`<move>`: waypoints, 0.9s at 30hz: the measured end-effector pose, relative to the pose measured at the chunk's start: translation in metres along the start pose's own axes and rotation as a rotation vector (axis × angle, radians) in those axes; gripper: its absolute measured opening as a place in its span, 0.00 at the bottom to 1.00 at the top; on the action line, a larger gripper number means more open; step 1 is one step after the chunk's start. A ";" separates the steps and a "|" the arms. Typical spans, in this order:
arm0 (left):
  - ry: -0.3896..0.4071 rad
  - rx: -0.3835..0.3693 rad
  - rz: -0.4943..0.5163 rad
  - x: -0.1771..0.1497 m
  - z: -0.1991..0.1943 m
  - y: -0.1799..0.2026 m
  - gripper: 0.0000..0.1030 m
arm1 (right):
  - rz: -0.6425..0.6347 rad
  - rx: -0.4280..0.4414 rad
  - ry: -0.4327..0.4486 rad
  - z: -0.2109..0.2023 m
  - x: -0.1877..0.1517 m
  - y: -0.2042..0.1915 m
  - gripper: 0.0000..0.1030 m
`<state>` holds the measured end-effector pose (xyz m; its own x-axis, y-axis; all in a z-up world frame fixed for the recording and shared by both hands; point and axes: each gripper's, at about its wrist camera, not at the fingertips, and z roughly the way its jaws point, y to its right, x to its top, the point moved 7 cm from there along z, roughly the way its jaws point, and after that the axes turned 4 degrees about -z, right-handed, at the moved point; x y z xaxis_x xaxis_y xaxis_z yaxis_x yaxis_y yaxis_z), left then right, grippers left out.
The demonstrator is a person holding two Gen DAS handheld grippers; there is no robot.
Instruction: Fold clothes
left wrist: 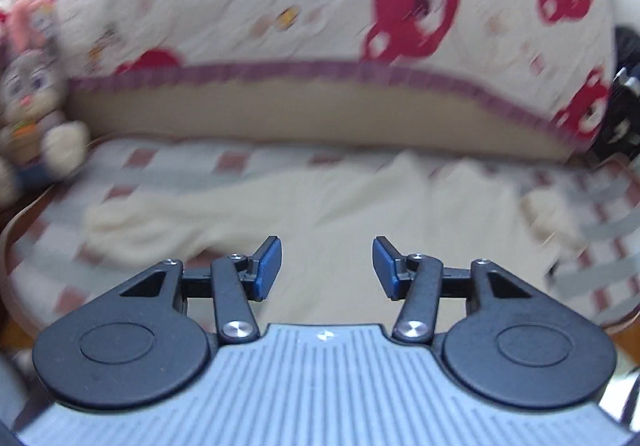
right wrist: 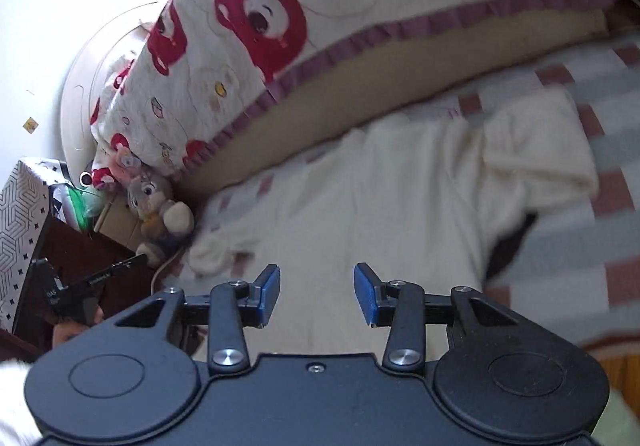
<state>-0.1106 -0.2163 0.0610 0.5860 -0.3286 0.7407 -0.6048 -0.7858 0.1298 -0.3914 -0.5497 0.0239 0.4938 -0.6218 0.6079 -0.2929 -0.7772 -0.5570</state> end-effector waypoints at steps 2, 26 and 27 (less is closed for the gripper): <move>0.015 -0.023 0.030 0.008 0.025 0.022 0.48 | -0.257 -0.189 0.033 0.017 0.026 -0.015 0.50; -0.275 -0.210 0.091 -0.076 0.259 0.166 0.49 | -0.589 -0.481 -0.389 0.204 0.024 0.224 0.43; -0.270 -0.221 0.101 -0.077 0.264 0.174 0.49 | -0.609 -0.493 -0.374 0.206 0.023 0.228 0.45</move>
<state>-0.1188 -0.4659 -0.1477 0.6205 -0.5486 0.5603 -0.7516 -0.6198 0.2256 -0.2783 -0.7211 -0.2061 0.8912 -0.0786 0.4467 -0.1689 -0.9716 0.1660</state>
